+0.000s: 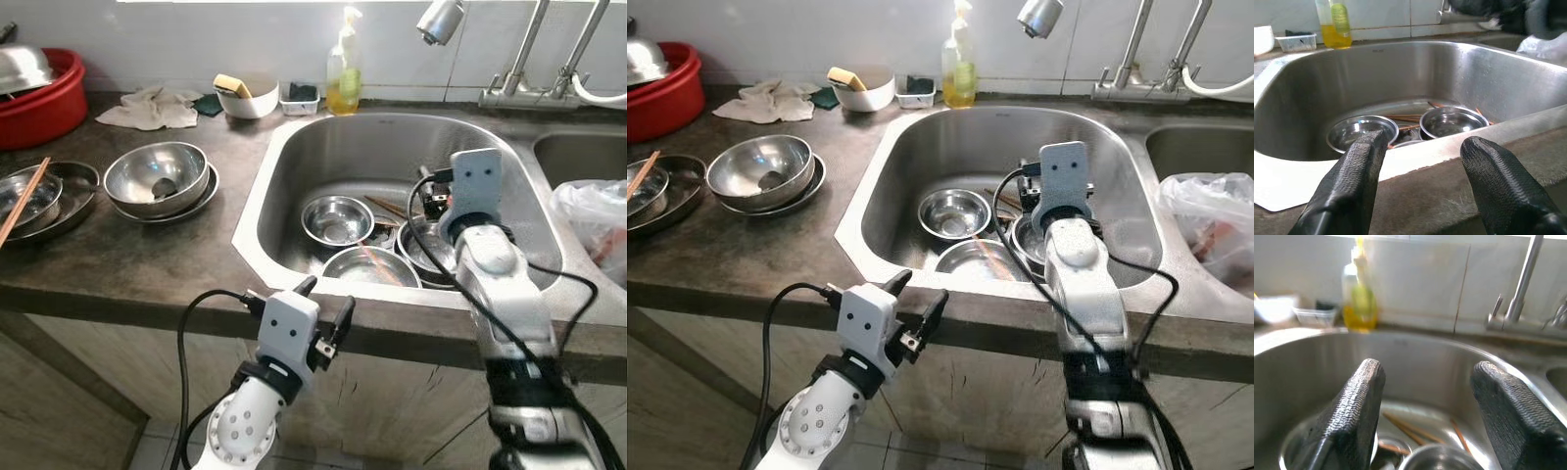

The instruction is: Kitchen organization

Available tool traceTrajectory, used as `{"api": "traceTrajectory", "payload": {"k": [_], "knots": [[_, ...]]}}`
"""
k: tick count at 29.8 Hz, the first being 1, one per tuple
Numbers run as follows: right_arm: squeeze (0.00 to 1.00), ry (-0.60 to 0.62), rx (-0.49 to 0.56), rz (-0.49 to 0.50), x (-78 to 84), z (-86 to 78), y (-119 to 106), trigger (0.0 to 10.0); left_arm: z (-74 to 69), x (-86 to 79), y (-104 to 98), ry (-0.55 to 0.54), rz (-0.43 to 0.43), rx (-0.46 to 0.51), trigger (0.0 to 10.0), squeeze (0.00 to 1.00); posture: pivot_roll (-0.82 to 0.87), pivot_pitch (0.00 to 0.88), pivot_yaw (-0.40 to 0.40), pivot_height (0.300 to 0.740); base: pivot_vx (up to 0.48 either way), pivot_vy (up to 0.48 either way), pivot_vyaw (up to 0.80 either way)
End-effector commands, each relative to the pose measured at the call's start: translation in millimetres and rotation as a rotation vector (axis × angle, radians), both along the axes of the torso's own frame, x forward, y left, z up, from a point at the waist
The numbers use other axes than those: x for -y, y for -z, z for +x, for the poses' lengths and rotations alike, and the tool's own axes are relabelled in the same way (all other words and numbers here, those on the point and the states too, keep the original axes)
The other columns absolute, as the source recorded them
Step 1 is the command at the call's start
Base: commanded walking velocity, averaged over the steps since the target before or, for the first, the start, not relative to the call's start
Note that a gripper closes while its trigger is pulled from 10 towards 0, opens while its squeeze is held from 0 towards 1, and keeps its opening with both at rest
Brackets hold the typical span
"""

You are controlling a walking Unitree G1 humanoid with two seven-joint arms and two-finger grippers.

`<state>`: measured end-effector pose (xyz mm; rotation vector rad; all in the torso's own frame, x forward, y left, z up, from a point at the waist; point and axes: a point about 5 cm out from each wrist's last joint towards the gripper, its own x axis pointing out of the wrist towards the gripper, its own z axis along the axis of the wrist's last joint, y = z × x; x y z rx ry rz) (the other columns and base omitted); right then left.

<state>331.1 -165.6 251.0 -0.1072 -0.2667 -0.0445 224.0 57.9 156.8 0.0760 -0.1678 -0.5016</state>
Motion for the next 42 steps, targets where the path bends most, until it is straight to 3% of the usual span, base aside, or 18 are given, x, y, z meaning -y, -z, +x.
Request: {"api": "traceTrajectory", "payload": {"k": [1,2,6,12,23,37,42], "knots": [[0.0,-0.051,0.074,0.008,-5.8,-16.1,-7.6,10.0,1.9,-1.2,1.2,-0.01,0.004,0.002,10.0,0.0,0.09,0.085,-0.001,0.74,0.0,0.0,0.0],[0.0,-0.051,0.074,0.008,-5.8,-16.1,-7.6,10.0,1.9,-1.2,1.2,-0.01,0.004,0.002,10.0,0.0,0.09,0.085,-0.001,0.74,0.0,0.0,0.0],[0.0,-0.076,0.073,0.015,-7.5,-42.9,9.3,10.0,4.2,-1.4,1.4,-0.008,0.003,0.008,10.0,0.0,0.08,0.069,0.003,0.74,0.0,0.0,0.0],[0.0,-0.081,0.007,0.03,-12.5,-57.6,32.6,10.0,6.3,-1.4,1.4,-0.006,-0.001,0.011,10.0,0.0,0.08,0.056,0.013,0.74,0.0,0.0,0.62],[0.0,-0.081,0.004,0.062,-16.7,-57.5,33.2,10.0,7.0,-3.3,2.4,-0.009,0.003,0.006,10.0,0.0,0.08,0.049,0.011,0.74,0.0,0.321,0.8],[0.0,-0.118,0.019,0.087,-24.2,-55.3,27.5,10.0,8.5,-4.0,1.7,-0.031,0.014,0.017,10.0,0.0,0.08,0.068,0.008,0.74,0.0,0.0,0.8],[0.0,-0.129,0.011,0.102,-26.4,-53.9,27.6,10.0,9.2,-5.1,2.4,-0.043,0.012,0.015,10.0,0.0,0.09,0.073,0.008,0.74,0.0,0.0,0.0]]}}
